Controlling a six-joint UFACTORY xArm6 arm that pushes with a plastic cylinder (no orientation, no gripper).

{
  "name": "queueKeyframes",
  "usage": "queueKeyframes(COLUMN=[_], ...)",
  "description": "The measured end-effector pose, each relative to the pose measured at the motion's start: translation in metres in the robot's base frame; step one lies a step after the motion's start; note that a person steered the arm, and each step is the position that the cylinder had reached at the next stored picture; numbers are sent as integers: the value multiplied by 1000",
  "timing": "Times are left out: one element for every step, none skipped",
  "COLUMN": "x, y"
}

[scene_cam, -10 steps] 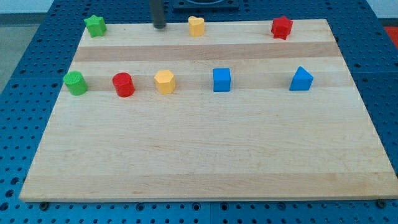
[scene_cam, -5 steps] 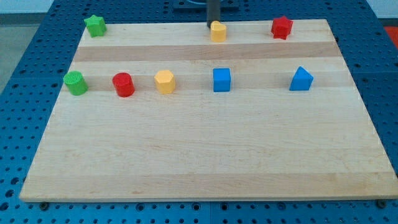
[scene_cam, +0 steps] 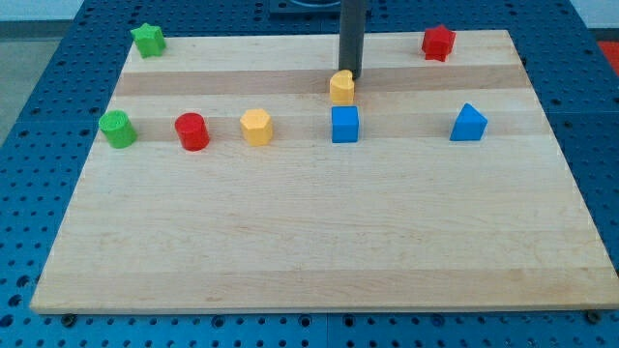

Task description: Push the yellow heart above the blue cube

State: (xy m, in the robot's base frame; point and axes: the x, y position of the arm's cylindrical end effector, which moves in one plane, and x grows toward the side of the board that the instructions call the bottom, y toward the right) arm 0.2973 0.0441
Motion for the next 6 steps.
queueKeyframes(x=[10,-5,-26,-15,-5,-5], y=[4,4,-3,-8,-25,-54])
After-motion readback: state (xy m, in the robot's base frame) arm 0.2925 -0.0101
